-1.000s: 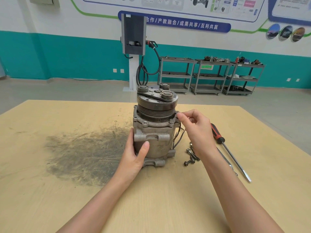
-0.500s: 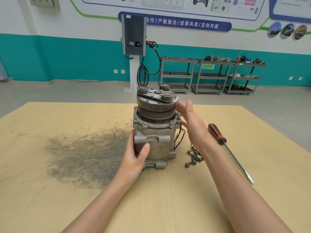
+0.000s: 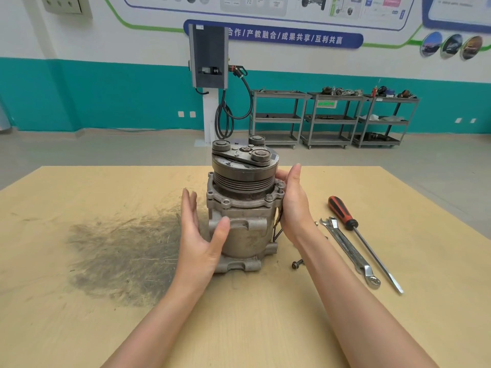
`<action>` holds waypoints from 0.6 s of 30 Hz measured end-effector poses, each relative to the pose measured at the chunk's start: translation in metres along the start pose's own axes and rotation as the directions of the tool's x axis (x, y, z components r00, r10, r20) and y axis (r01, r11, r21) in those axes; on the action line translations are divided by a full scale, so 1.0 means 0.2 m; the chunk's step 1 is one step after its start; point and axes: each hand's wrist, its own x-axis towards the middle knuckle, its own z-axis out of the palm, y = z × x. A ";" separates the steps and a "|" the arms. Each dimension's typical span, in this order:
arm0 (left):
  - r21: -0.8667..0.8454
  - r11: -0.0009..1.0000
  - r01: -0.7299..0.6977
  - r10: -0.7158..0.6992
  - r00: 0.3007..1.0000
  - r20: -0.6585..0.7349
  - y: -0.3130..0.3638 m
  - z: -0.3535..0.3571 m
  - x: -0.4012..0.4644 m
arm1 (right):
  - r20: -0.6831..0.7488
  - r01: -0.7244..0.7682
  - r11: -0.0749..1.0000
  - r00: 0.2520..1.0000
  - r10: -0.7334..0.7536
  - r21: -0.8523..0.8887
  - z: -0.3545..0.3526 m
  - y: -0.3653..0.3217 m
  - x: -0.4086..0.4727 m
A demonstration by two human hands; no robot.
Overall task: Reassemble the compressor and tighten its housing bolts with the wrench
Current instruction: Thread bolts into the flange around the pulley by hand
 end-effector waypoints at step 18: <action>0.081 0.997 -0.009 0.015 0.998 -0.066 0.11 0.12 0.06 | -0.028 0.023 0.996 0.999 -0.021 0.084 0.01 0.06 0.00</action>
